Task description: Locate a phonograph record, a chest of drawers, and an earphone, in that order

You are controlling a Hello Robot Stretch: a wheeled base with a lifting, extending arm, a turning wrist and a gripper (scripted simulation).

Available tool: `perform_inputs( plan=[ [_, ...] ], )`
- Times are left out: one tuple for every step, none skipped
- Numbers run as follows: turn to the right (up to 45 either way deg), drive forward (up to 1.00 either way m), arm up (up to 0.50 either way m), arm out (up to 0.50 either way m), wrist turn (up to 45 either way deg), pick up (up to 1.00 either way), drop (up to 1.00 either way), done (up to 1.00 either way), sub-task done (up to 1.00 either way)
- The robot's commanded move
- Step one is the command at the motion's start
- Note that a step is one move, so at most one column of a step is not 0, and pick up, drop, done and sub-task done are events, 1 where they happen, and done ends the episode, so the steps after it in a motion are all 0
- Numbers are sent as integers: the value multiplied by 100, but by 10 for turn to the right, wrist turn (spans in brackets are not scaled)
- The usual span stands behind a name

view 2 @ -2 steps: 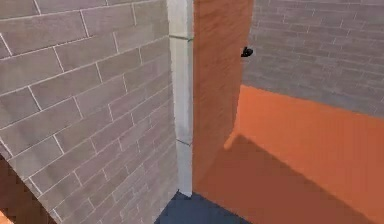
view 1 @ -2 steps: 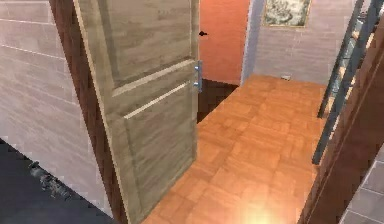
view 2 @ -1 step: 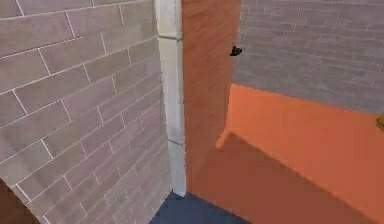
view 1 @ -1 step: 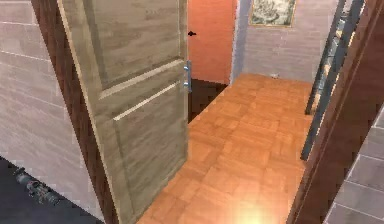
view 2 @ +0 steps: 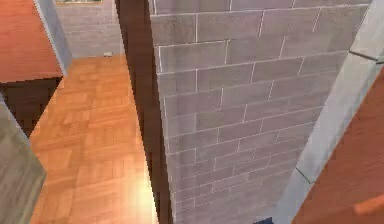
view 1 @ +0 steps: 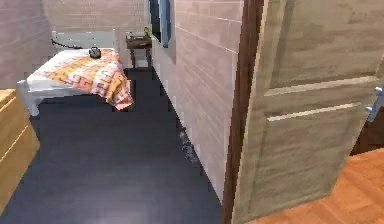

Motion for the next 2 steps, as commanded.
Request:
perform_inputs(
  plan=[
    [-450,0,0,0,0,0,0,0,0],
    [-450,0,0,0,0,0,0,0,0]
  ],
)
